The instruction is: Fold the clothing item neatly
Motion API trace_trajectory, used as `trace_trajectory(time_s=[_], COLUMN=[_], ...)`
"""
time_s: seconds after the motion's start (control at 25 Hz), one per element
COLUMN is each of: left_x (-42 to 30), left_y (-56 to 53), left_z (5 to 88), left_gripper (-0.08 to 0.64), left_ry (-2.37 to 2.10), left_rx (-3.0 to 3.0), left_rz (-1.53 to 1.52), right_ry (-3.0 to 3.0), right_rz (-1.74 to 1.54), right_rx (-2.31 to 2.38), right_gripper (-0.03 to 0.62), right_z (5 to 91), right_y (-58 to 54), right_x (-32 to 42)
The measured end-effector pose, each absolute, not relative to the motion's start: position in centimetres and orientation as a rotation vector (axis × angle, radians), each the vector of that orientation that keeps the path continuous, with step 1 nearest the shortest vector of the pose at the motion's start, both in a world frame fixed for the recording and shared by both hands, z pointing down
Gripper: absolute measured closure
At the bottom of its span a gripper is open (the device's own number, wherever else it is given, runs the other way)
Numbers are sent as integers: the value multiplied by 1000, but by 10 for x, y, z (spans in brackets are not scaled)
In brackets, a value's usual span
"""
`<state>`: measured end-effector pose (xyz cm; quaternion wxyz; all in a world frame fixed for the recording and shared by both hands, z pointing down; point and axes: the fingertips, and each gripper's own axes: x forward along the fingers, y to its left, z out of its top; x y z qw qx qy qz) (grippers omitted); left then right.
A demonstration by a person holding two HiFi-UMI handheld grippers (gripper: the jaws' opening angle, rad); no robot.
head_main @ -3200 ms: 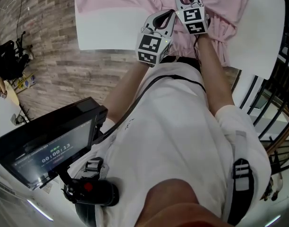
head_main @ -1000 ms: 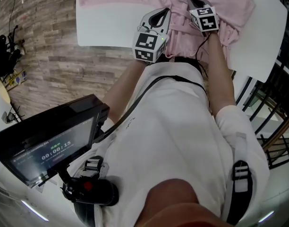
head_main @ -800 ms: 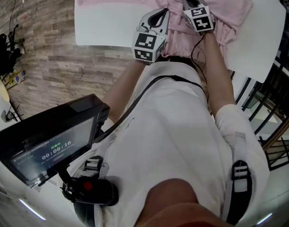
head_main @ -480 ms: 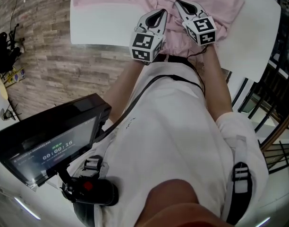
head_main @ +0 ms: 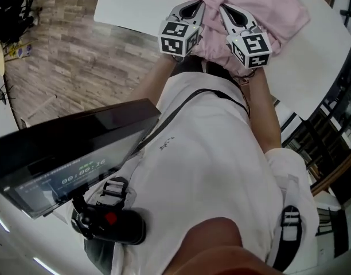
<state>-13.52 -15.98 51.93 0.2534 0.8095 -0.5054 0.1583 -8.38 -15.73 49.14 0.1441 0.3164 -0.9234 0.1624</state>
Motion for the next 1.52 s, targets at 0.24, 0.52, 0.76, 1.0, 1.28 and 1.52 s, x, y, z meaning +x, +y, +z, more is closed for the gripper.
trace_trajectory(time_s=[0.24, 0.52, 0.76, 1.0, 1.28, 1.52], left_x=[-125, -189, -247, -298, -352, -398], left_y=[-141, -156, -165, -189, -213, -230], left_z=[526, 550, 575, 576, 601, 610], left_gripper=[561, 561, 561, 561, 557, 500], left_ry=[-1500, -1554, -1606, -1621, -1655, -1719], left_rx=[2176, 2128, 2028, 2024, 1977, 1901], left_rz=[511, 607, 621, 644, 680, 690], right_ry=[-2752, -2796, -2774, -2752, -2716, -2677], right_rz=[416, 418, 416, 419, 433, 426], right_rx=[818, 799, 829, 834, 876, 910], right_gripper=[588, 588, 588, 588, 588, 588], right_z=[479, 466, 474, 469, 483, 488], right_y=[-113, -105, -90, -90, -100, -108], right_x=[-70, -97, -111, -140, -163, -168])
